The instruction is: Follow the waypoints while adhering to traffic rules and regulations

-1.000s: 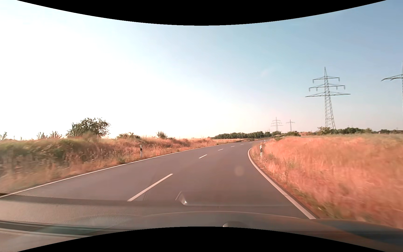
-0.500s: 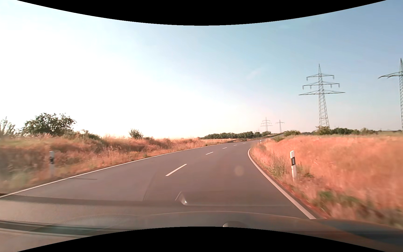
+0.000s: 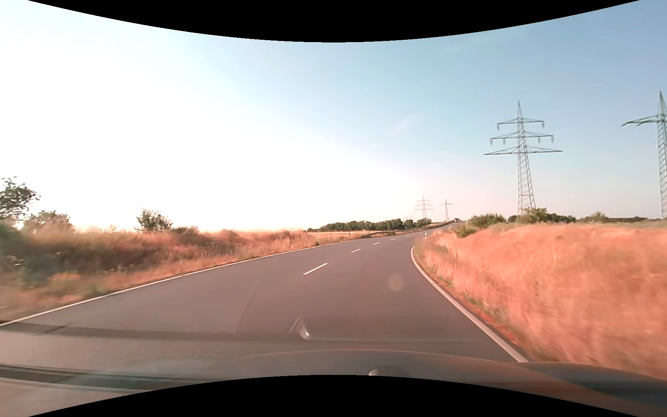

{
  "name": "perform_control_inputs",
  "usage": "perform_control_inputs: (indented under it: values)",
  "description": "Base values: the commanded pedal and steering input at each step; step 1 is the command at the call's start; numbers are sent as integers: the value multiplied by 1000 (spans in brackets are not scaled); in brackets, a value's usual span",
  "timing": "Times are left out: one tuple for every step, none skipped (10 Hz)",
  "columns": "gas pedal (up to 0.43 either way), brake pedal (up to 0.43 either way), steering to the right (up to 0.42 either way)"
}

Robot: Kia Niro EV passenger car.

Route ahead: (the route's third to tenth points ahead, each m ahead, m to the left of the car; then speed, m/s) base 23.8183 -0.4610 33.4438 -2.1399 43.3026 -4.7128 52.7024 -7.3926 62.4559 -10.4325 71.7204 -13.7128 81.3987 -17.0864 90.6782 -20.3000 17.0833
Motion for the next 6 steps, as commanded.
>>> perform_control_inputs:
  values:
    - [311,0,31]
    - [311,0,31]
    - [311,0,31]
    - [311,0,31]
    - [311,0,31]
    - [311,0,31]
